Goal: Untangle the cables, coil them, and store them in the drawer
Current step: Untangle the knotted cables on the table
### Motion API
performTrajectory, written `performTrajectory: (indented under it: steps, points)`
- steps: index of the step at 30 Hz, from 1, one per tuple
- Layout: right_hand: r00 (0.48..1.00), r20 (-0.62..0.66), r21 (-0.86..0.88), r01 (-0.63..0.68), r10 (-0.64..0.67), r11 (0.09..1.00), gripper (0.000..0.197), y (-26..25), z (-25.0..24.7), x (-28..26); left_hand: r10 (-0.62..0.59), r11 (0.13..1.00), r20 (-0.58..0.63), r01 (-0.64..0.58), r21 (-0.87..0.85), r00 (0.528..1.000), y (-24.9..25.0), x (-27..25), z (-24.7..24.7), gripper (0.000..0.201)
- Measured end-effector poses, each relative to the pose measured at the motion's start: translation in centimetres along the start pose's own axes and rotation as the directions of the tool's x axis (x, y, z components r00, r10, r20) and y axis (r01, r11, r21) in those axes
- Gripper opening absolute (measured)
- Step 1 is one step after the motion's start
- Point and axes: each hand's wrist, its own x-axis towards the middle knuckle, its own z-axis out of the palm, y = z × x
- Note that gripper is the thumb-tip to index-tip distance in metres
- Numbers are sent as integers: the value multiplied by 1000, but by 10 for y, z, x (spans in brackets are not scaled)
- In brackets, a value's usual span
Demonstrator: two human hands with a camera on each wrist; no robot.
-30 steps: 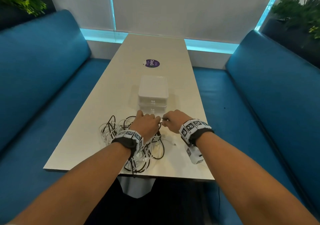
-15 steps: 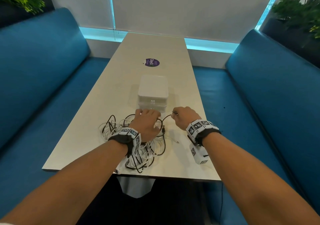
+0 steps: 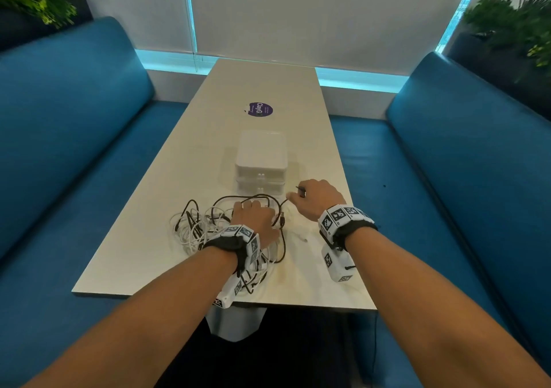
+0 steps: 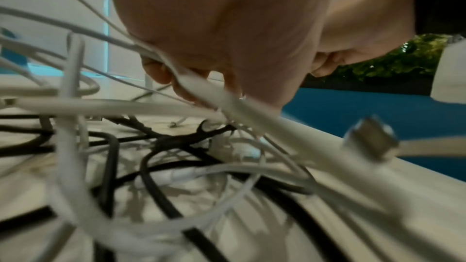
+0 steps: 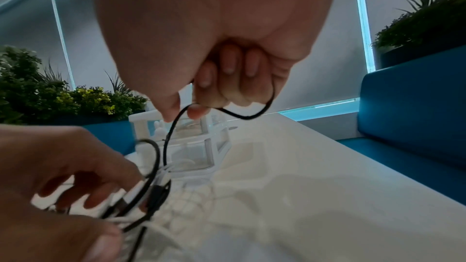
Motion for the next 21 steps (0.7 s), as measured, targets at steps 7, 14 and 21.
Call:
performTrajectory:
  steps: [7,14,21]
  points:
    - [996,74,-81,-51,57,995,28,29,10,-7,-31,996,15,29,82,999,-21,0,-2,28]
    - [998,68,-3,-17,17,1000,37,22,16,-8,12,993,-192,-35,-114,981,10,-5,-12,30]
    - [996,86,35,1,-4,999,39,21,17,-7,-99,995,-139,98,-16,985,6,-1,-25,44]
